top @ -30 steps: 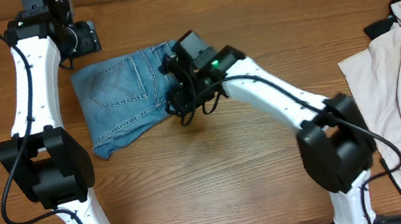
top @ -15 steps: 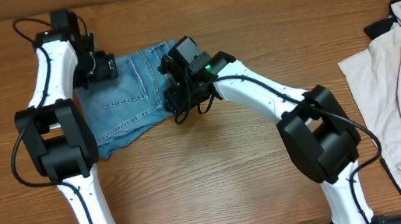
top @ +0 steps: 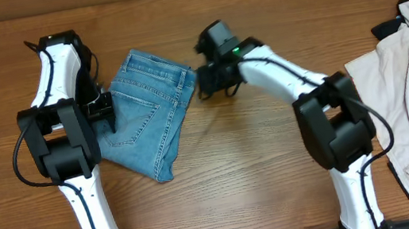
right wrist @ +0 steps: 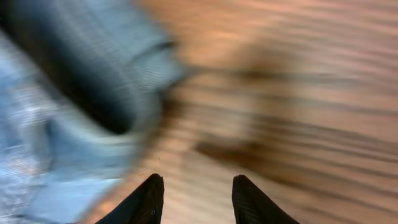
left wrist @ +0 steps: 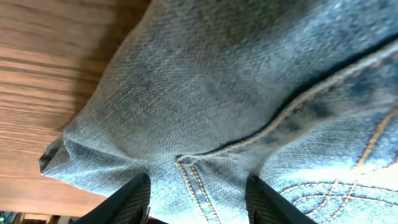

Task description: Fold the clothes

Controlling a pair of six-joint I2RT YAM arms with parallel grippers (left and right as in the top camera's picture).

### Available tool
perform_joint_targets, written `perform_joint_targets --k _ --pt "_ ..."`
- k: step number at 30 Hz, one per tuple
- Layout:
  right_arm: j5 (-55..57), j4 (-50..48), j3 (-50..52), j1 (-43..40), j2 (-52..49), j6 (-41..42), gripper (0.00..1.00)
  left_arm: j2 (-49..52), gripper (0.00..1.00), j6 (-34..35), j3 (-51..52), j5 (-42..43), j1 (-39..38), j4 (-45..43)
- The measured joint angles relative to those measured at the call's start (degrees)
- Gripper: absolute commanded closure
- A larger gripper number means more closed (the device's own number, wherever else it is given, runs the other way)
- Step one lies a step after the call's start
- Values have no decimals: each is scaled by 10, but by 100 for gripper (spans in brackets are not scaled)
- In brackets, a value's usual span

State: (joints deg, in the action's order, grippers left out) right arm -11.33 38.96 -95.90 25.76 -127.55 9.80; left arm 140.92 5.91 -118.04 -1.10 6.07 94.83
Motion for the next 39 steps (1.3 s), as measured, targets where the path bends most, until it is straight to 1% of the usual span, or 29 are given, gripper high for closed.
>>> perform_joint_targets --k 1,3,4,6,7,8,9,10,11,15,18,22,27,33,34,35,36,38,39 --pt "3 4 0 -7 0 0 58 0 47 1 0 2 0 -1" --pt "7 27 0 -20 0 -1 50 0 46 1 0 9 0 -15" --pt "11 41 0 -24 0 -1 47 -2 44 1 0 14 0 -25" --pt "12 61 0 -24 0 -6 45 -14 41 1 3 22 0 -44" --pt "13 74 0 -24 0 -5 44 -27 39 1 5 25 0 -58" --pt "13 80 0 -24 -1 -7 44 -43 32 1 6 27 0 -73" --pt "12 83 0 -24 -1 -7 44 -60 18 0 7 28 0 -85" --pt "12 86 0 -24 -1 -7 44 -84 5 -4 7 30 0 -102" --pt "12 89 0 -24 -1 -7 43 -104 3 -1 7 33 0 -114" --pt "12 99 -1 -24 -1 -7 43 -193 1 -24 3 62 0 -180" --pt "12 112 -2 -24 -1 -8 43 -208 0 -54 -2 92 0 -213" --pt "12 133 -5 -24 -1 -8 43 -178 0 -94 -2 128 0 -236" --pt "12 150 -6 -24 -1 -8 42 -103 0 -139 -2 159 0 -242" --pt "12 157 -7 -24 -1 -8 41 -29 0 -167 -1 183 0 -255" --pt "12 157 -7 -24 -1 -8 42 -20 2 -169 -1 188 0 -254" --pt "12 158 -7 -24 -1 -8 42 -16 18 -171 -3 193 0 -251" --pt "12 161 -7 -24 -1 -8 42 -13 30 -179 -5 211 0 -243" --pt "12 161 -8 -24 -1 -8 42 -9 68 -187 -5 221 1 -230" --pt "12 162 -8 -24 -1 -8 42 -3 96 -198 -6 226 4 -222"
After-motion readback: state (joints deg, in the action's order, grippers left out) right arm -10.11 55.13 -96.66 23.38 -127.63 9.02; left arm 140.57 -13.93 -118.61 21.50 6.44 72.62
